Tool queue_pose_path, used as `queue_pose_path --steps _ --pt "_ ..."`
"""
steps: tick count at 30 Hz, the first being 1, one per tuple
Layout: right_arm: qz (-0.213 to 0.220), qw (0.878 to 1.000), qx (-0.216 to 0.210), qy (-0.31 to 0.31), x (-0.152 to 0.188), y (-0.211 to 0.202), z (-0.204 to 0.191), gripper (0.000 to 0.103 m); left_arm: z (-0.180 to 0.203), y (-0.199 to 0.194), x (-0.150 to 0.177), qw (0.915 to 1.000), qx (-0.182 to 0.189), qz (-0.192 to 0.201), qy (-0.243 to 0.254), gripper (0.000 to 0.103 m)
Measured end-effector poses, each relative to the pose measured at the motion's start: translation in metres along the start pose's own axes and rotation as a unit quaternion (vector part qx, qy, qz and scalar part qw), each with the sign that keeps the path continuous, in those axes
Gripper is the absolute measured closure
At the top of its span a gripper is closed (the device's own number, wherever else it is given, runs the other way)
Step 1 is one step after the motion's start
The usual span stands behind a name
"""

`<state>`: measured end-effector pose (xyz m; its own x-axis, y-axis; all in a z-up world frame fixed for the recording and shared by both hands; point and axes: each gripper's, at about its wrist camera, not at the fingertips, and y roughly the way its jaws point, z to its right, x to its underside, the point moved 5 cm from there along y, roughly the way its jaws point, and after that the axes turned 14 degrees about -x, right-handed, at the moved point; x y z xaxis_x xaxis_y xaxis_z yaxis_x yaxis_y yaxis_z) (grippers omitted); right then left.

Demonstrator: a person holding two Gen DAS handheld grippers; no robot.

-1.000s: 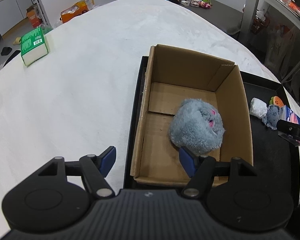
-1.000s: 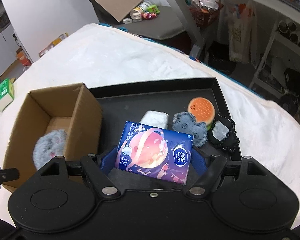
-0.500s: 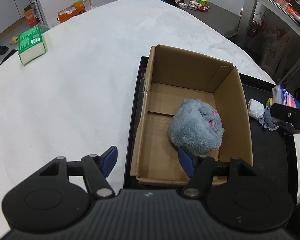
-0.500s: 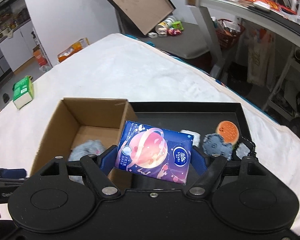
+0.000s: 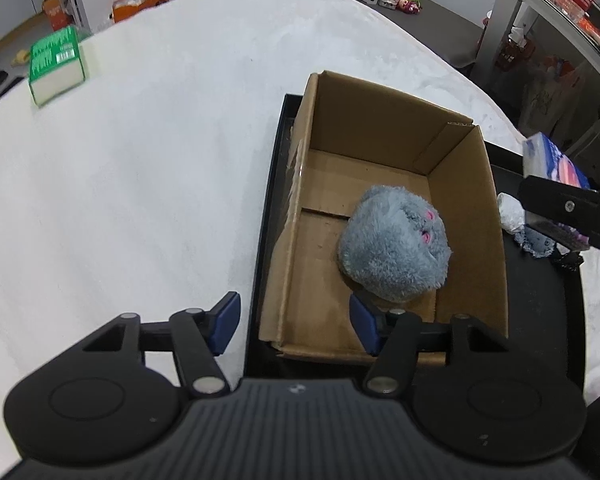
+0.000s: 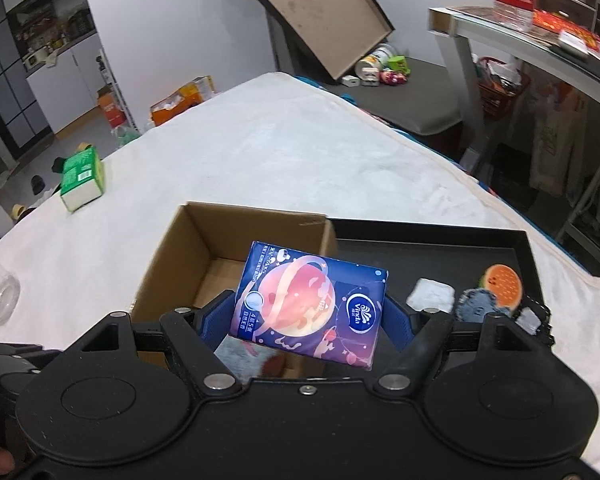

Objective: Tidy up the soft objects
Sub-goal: 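Carry the tissue pack into the box and release it with the right gripper, then move the right tool back over the tray toward the denim cat plush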

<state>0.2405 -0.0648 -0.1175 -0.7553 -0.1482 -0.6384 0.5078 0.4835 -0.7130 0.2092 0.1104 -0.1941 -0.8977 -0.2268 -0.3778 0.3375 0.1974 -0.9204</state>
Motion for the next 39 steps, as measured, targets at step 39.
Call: queue_pose_path --steps 39 --pt "-0.007 1.000 -0.028 0.000 0.013 -0.004 0.014 0.016 0.000 -0.005 0.004 0.9981 -0.060 0.009 0.001 0.080"
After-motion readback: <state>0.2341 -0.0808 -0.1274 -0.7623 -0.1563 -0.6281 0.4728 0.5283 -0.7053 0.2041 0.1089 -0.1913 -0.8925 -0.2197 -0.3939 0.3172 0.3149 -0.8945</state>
